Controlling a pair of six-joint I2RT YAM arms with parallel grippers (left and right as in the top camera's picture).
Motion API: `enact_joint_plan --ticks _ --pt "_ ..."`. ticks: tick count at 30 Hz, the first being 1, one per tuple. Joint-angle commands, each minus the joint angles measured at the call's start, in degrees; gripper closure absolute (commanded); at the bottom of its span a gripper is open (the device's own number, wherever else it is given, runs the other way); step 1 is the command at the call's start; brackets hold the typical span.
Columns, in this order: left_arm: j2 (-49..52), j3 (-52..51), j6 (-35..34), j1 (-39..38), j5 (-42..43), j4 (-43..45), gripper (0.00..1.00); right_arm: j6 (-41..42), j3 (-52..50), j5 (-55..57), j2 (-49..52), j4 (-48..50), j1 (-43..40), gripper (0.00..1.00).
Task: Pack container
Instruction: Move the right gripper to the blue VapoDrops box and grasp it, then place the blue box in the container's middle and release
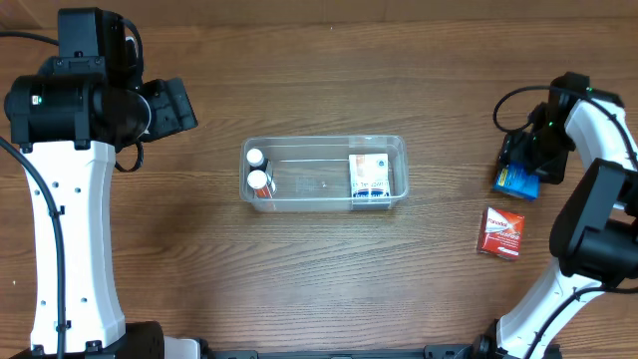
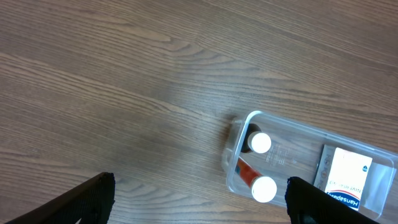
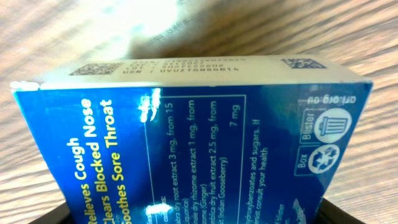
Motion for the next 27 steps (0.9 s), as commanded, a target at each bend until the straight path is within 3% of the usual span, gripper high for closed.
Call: enact_joint_plan --ticks 1,7,12,20,27 --pt "-0.02 1.03 1.07 0.15 -0.79 0.11 0.11 1.53 4.07 -3.72 -8.41 -1.90 1.70 0.29" --pt "-0.02 1.05 1.07 0.15 -0.76 0.09 0.11 3.56 4.31 -5.49 -21.31 -4.81 9.99 0.34" --pt "-0.02 1.05 1.07 0.15 -0.76 0.09 0.10 11.45 4.31 -5.40 -30.21 -5.73 27.96 0.34" --pt "-0.02 1.03 1.09 0.15 -0.79 0.04 0.09 23.10 4.28 0.76 -26.21 2.99 52.17 0.33" --pt "-0.02 1.05 1.11 0.15 -0.79 0.02 0.08 29.46 4.28 1.95 -15.72 4.81 56.26 0.33"
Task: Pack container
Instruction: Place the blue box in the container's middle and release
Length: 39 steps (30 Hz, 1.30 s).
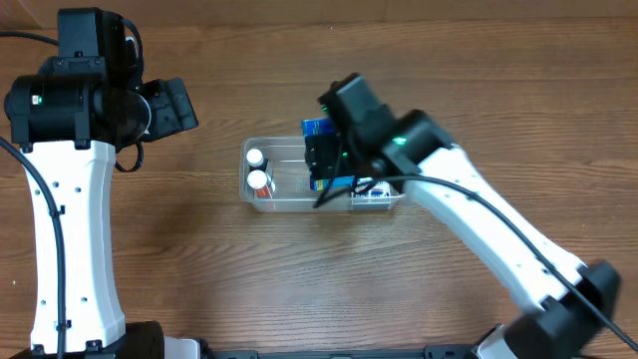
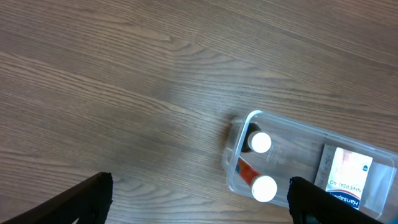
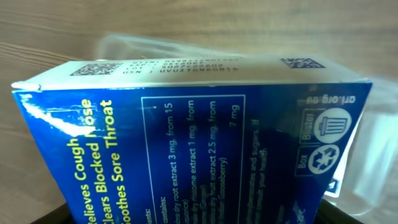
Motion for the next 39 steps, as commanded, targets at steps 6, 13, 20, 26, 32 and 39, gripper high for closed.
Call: enact_joint_plan --ticks 6,13,20,26,32,39 --pt "-0.02 1.03 1.09 0.15 -0.79 0.15 0.07 5.38 0.72 1.79 8.98 0.87 -0.37 0.33" --pt "-0.02 1.03 1.11 0.15 -0.79 0.13 0.08 5.38 0.70 1.79 13.18 1.88 -0.37 0.34" --pt "-0.02 1.03 1.11 0.15 -0.79 0.13 0.08 5.38 0.68 1.79 15.47 1.86 -0.37 0.33" --pt "-0.02 1.03 1.53 0.15 -0.81 0.13 0.08 5.38 0.68 1.77 15.58 1.57 -0.37 0.24" --pt "-0.02 1.03 1.53 0.15 -0.81 0.13 0.07 5.38 0.68 1.77 15.58 1.16 -0.35 0.07" --pt "-0.02 1.03 1.51 0.15 -0.79 0.13 0.07 5.33 0.68 1.84 15.58 1.22 -0.35 0.00"
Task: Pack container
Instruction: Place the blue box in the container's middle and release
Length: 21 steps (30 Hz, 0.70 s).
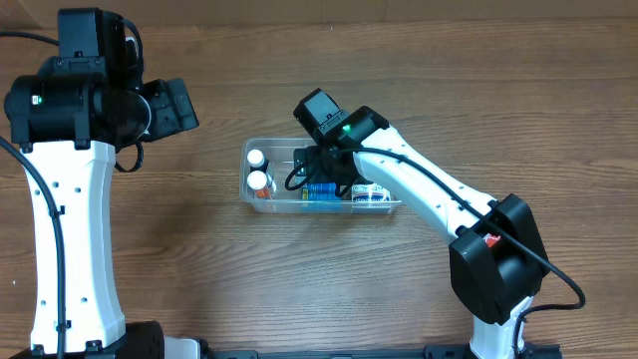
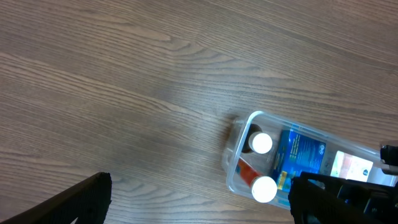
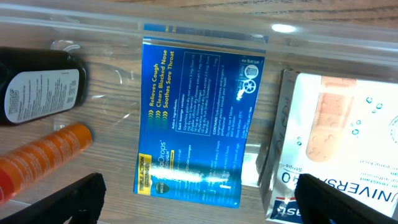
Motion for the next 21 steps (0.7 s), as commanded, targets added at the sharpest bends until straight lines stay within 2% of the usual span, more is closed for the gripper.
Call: enact_joint_plan --ticks 1,5,8,11,13,21 --pt "-0.02 1.05 1.31 0.15 -0.79 0.17 0.07 0.15 0.72 0.61 0.42 0.15 -0.09 0.00" --pt "-0.02 1.03 1.31 0.15 -0.81 0.15 0.07 -0.22 2.78 6.80 -1.86 -2.40 -0.15 0.00" --pt "-0.02 1.03 1.77 0.15 -0.81 0.17 0.07 -0.17 10.32 17.51 -7.32 -9.29 -1.09 0.00" --pt "-0.02 1.05 1.77 0.15 -0.81 0.17 0.07 -0.17 16.76 21.62 -12.13 -14.12 -4.20 0.00" --pt "-0.02 1.05 1.77 0.15 -0.81 0.17 0.07 -0.15 19.32 21.64 -16.13 -16.59 -8.76 0.00" --pt "-0.02 1.05 2.16 0.15 -0.79 0.13 0.07 -0.02 19.10 14.23 -26.25 -30.08 -27.87 0.00"
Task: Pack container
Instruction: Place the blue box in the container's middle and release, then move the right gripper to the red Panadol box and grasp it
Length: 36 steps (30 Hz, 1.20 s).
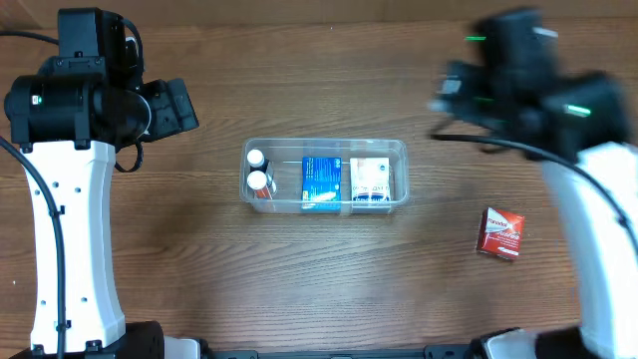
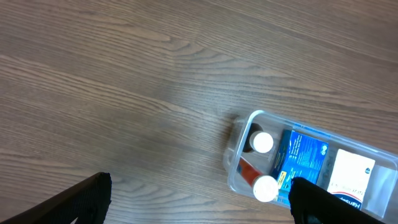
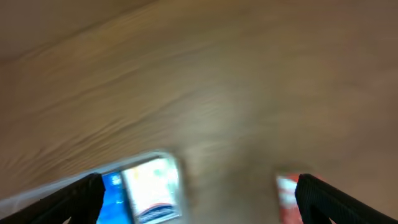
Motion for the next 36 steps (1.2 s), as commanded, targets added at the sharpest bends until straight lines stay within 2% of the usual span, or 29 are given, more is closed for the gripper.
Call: enact_joint_plan --ticks 1,7,12,14,18,23,29,36 --pt "-0.02 1.03 1.31 0.15 -0.81 0.15 0.07 0.02 -0.96 -2.62 -2.64 -4.74 -5.05 0.00" --pt "-0.02 1.03 1.31 0.15 -0.79 0.15 0.07 0.11 -13.40 -4.55 -15.54 -5.90 -8.52 0.00" --pt "-0.02 1.03 1.31 0.15 -0.79 0.20 0.07 -0.04 -32.02 -8.94 -23.15 0.79 -14.84 0.00" --pt "-0.02 1.03 1.33 0.15 -0.81 0.20 0.07 -3.28 -38.29 -12.11 -23.37 4.28 -18.29 0.00" --pt "-0.02 1.03 1.31 0.15 -0.81 0.22 0.07 -13.84 -51.17 -18.38 -18.69 14.16 -26.64 0.00" --pt "-0.02 1.05 1.31 0.15 -0.79 0.22 0.07 -19.43 -53.59 -18.58 -7.58 18.86 -32.35 0.00" --pt "-0.02 1.03 1.29 0.15 -0.79 0.20 0.07 -21.27 -53.59 -19.02 3.32 22.43 -32.50 0.00" --pt "-0.02 1.03 1.31 0.15 -0.79 0.22 0.07 -21.27 -53.59 -18.88 8.96 23.74 -32.52 0.00"
